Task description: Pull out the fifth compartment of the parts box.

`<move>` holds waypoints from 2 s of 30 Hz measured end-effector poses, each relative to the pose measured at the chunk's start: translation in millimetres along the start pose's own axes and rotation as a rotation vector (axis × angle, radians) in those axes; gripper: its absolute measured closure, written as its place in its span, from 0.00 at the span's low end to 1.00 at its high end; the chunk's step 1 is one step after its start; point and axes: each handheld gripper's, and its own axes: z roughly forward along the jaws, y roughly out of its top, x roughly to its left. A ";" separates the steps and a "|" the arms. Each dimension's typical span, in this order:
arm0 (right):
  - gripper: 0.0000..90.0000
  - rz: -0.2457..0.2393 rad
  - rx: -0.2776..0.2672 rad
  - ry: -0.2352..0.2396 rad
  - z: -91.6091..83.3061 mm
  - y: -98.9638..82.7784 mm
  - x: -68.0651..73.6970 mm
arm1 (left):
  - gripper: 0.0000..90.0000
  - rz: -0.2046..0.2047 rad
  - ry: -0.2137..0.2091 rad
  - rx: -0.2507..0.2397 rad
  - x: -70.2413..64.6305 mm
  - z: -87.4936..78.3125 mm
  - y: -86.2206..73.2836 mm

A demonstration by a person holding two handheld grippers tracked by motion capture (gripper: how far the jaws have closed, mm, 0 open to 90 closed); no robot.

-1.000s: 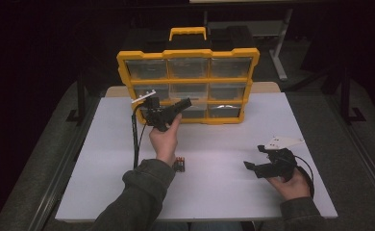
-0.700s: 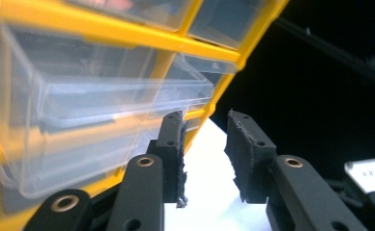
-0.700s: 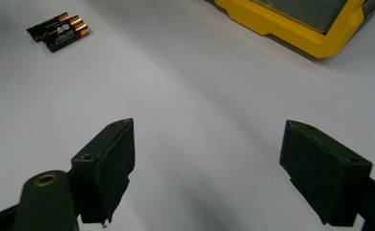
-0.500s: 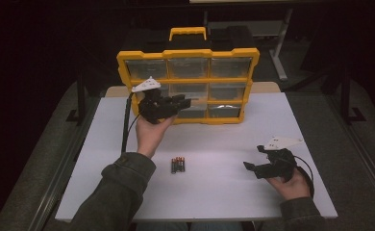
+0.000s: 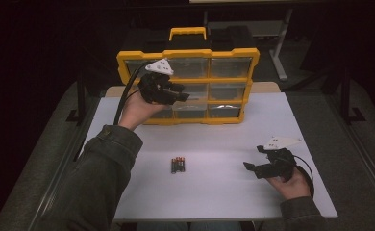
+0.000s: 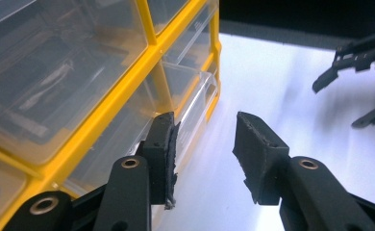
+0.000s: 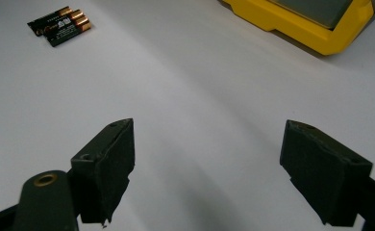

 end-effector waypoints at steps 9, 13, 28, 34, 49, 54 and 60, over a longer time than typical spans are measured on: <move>0.21 -0.009 -0.010 0.007 -0.4 -0.2 -0.8 | 0.65 0.087 0.002 0.139 7.6 16.1 7.8; 0.21 -0.007 -0.006 0.009 -0.1 0.1 0.5 | 0.65 0.088 0.003 0.162 9.5 21.0 5.8; 0.21 -0.014 0.000 0.016 1.5 0.5 1.1 | 0.70 0.087 -0.005 0.213 15.3 38.3 -0.2; 0.21 -0.018 -0.003 0.019 1.2 0.5 1.0 | 0.73 0.101 -0.021 0.222 14.2 37.2 0.3; 0.21 -0.017 -0.001 0.018 0.6 0.3 2.4 | 0.76 0.126 -0.090 0.230 6.4 28.1 -0.9; 0.21 -0.016 -0.001 0.018 0.4 0.3 2.6 | 0.77 0.136 -0.100 0.233 3.3 26.1 -1.9; 0.21 -0.020 -0.005 0.018 0.6 0.5 3.2 | 0.77 0.137 -0.109 0.228 0.4 23.1 -2.5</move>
